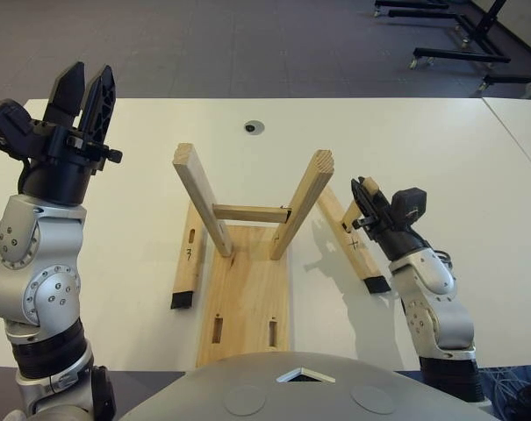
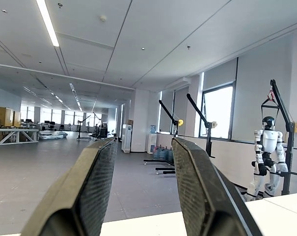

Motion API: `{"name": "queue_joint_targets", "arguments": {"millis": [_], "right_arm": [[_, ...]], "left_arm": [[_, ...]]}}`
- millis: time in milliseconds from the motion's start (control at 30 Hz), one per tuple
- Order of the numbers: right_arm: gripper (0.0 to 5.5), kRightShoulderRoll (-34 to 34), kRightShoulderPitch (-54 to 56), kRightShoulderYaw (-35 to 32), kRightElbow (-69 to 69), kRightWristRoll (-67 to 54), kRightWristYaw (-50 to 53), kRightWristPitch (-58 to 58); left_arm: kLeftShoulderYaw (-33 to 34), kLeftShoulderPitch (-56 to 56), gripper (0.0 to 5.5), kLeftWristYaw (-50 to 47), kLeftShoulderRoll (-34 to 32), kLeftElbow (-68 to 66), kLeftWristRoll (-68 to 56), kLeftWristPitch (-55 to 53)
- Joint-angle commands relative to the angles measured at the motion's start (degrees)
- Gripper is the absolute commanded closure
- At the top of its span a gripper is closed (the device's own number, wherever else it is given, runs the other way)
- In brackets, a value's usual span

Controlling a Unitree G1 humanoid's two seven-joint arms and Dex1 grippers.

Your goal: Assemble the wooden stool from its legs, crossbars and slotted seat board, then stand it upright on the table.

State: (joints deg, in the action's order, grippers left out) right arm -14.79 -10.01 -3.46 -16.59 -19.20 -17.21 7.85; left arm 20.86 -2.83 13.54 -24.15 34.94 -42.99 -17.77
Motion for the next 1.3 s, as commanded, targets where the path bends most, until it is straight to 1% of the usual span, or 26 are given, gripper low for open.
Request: {"name": "queue_joint_targets", "arguments": {"millis": [33, 500, 533, 667, 800, 833, 900, 1100, 1200, 1300], "right_arm": [[5.11, 0.54, 2.83, -1.03, 5.69, 1.73, 1.51, 0.96], [5.11, 0.90, 6.79, -1.78, 10.98, 5.20, 2.54, -2.05], [4.81, 0.82, 6.97, -1.90, 11.17, 5.45, 2.74, -2.14], [4.18, 1.03, 8.09, -2.72, 10.53, 4.68, 2.61, -1.29], [3.43, 0.80, 8.95, -3.91, 8.84, 3.33, 2.10, -0.09], [3.14, 0.67, 9.13, -4.35, 7.94, 2.93, 2.01, 0.30], [2.85, -0.12, 10.26, -5.37, 5.43, 2.18, 1.93, 1.38], [1.60, -2.35, 18.14, -8.28, -4.22, -3.92, 3.22, 9.78], [1.60, -1.79, 24.12, -6.83, -8.64, -6.18, 5.93, 15.45], [1.60, -1.46, 26.78, -1.96, -10.45, -2.76, 7.64, 17.94]], "left_arm": [[-0.63, -1.21, 3.48, 0.50, -0.47, -0.86, 1.09, -0.25], [-1.49, -2.87, 3.48, 1.83, 0.30, -3.07, 2.16, 0.16], [-1.51, -2.82, 3.48, 1.88, 0.38, -3.15, 2.23, 0.26], [-1.47, -2.64, 3.48, 2.05, 0.73, -3.28, 2.55, 0.61], [-1.38, -2.54, 3.48, 2.18, 1.15, -3.20, 2.96, 0.85], [-1.36, -2.56, 3.48, 2.24, 1.18, -3.21, 3.01, 0.89], [-1.07, -2.40, 3.48, 2.31, 1.23, -3.20, 3.07, 0.99], [-0.17, -1.55, 3.48, 2.35, 1.36, -3.23, 3.28, 1.45], [-0.35, -1.88, 3.48, 2.45, 1.51, -3.63, 3.60, 1.76], [-0.99, -2.37, 3.48, 2.60, 2.09, -4.13, 4.04, 2.55]]}}
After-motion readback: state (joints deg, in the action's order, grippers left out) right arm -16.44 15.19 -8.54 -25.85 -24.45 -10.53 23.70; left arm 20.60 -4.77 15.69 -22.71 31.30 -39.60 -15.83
